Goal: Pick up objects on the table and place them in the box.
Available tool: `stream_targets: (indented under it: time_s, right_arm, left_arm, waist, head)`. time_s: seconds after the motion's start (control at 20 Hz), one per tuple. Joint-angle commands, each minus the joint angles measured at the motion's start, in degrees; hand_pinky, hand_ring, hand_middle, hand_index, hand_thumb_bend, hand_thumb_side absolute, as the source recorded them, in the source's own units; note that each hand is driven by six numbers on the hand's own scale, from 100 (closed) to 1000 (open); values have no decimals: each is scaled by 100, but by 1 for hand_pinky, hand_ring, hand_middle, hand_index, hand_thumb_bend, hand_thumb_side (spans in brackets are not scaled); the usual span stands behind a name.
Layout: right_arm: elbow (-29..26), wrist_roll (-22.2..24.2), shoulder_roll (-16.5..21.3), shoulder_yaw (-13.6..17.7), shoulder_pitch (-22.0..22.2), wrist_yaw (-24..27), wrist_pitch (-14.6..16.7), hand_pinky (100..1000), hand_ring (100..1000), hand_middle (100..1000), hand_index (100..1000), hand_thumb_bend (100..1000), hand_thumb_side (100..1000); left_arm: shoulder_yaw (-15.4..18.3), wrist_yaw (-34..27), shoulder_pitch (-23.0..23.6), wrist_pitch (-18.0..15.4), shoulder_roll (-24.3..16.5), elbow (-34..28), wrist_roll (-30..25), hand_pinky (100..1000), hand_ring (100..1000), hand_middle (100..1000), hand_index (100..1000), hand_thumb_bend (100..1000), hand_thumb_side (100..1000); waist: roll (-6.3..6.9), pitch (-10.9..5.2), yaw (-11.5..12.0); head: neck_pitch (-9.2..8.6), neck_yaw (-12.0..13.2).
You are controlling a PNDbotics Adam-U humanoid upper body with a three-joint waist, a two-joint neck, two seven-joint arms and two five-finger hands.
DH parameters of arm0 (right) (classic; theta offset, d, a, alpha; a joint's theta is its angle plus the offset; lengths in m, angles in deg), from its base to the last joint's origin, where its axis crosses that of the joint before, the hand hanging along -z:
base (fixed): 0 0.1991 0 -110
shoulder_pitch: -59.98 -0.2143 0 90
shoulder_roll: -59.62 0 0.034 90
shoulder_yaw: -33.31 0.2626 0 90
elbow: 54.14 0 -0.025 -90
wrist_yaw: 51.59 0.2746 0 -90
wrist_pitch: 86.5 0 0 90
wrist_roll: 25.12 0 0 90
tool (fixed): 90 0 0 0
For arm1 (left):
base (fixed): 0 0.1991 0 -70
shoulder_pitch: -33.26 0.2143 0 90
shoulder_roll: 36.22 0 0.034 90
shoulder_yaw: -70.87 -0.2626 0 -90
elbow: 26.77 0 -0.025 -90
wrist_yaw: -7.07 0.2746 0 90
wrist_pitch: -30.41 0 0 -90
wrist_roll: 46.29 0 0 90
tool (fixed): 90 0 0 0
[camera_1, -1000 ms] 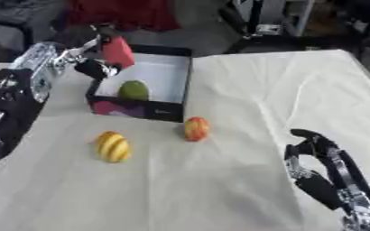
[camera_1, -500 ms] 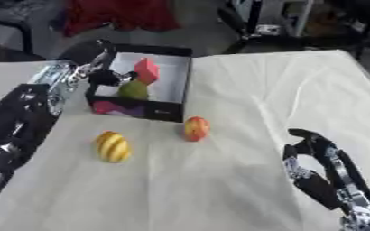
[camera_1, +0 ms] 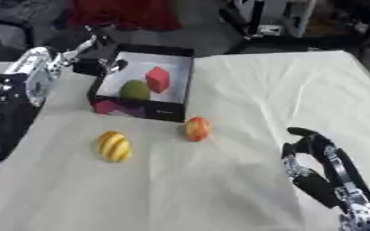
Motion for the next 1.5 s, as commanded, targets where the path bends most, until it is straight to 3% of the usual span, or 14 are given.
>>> stream_targets:
  time_s: [0.05,0.2,0.3,0.65,1.15,1.5]
  right_arm:
    - [-40,-43,116,63,-28,-42,2,758,663,456,811,100,476]
    - [-41,-57,138,71,-27,-55,-2,759,663,456,811,100,475]
    - [-44,-54,145,65,-31,-57,1,759,663,456,811,100,474]
    - [-50,-58,142,68,-35,-56,3,759,663,456,811,100,473]
    - [-56,-56,120,67,-42,-39,6,759,663,457,811,100,472]
    - [-59,-57,111,71,-59,-32,6,759,663,456,811,100,472]
  left_arm:
    - [-403,-892,136,-240,-932,-1065,-751,715,672,712,837,435,776]
    - [-748,-1626,528,-257,-1457,-1767,-1503,722,686,728,836,449,763]
    - [-923,-1903,723,-242,-1581,-1961,-1937,721,685,725,833,448,754]
    - [-1317,-2016,978,-369,-1202,-1643,-2974,720,693,732,837,432,684]
    - [-1310,-1070,1033,-652,-355,-807,-2669,718,693,739,843,387,586]
    - [-1388,-724,1140,-1058,-93,-514,-2731,723,695,746,849,377,542]
  waist:
    - [59,-77,21]
    - [81,-69,24]
    - [84,-66,25]
    - [59,-54,18]
    - [24,-50,18]
    - [19,-40,-9]
  head:
    - [-9,-41]
    - [-9,-45]
    - [-9,-56]
    - [-9,-133]
    - [-9,-148]
    - [-9,-155]
